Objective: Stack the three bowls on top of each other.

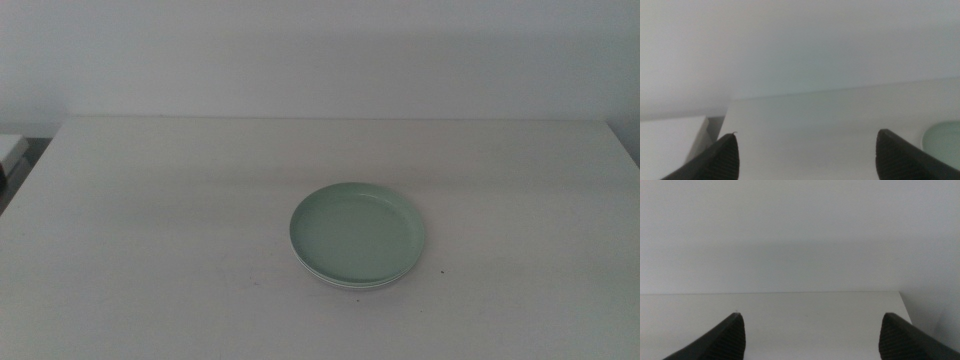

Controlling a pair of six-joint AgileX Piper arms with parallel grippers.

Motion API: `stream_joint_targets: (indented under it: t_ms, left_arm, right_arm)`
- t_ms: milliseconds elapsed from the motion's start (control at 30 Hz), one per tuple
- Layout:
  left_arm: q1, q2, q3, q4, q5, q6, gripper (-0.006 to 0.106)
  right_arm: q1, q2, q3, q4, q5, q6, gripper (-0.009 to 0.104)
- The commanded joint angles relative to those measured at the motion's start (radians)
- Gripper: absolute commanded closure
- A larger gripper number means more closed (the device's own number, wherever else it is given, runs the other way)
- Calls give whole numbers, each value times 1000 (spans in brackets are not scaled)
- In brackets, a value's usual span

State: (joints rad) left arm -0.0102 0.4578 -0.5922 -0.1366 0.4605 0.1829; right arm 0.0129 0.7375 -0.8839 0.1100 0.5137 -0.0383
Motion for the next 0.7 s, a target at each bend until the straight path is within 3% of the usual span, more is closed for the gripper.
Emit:
stream_joint_targets:
  t_ms: [0,133,300,467,667]
  left_arm:
    - [0,-59,82,-13,-38,3,7]
    - [0,-194,228,-15,-60,3,7]
    - [0,-417,441,-15,-91,3,7]
    - [0,-458,533,-36,-125,3,7]
    - [0,-458,592,-76,-226,23,7]
  right_arm:
    - [-3,-4,5,1,-11,-8,26]
    - [-3,-112,150,48,-67,-8,26]
    - [-5,-457,503,-23,-96,-8,26]
    - [-5,-723,722,-14,-92,-8,26]
    - [-5,-737,810,-22,-173,-6,26]
